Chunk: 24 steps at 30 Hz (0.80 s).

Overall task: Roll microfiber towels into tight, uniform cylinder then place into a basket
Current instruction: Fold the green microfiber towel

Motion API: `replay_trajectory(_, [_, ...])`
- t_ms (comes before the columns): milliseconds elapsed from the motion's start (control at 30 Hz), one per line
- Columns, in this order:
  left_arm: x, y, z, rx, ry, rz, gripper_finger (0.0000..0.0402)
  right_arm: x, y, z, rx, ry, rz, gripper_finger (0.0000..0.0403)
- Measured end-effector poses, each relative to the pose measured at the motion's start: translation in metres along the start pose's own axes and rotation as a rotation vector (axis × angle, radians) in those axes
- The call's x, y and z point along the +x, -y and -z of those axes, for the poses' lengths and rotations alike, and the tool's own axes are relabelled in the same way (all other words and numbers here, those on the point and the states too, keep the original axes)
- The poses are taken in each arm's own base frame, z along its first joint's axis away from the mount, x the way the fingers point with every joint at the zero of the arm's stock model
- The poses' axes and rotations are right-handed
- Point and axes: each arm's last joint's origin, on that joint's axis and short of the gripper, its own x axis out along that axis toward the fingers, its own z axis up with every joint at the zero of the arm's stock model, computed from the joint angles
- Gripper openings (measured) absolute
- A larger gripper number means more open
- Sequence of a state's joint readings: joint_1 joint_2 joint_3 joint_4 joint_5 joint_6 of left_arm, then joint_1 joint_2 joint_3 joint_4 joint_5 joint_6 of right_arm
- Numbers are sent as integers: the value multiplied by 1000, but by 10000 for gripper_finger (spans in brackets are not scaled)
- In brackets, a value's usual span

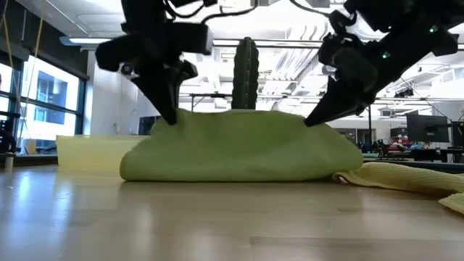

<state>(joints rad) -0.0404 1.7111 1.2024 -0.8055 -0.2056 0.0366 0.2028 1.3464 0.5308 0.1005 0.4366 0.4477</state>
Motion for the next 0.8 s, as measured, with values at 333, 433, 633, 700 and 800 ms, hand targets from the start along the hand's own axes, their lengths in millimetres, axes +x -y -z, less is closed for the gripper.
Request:
replay_trajectory(333, [38, -28, 3, 0, -60, -50, 0, 8, 15, -3, 35, -27, 39, 0])
replay_trajectory(433, [48, -34, 5, -12, -102, -80, 0, 13, 16, -1, 53, -43, 54, 0])
replay_trajectory(633, [62, -43, 8, -18, -151, -124, 0, 25, 18, 9, 60, -76, 113, 0])
replay_trajectory(700, [62, -45, 9, -21, -159, -139, 0, 27, 19, 11, 50, -84, 140, 0])
replay_trajectory(800, [62, -47, 8, -25, -154, -144, 0, 29, 20, 13, 51, -91, 150, 0])
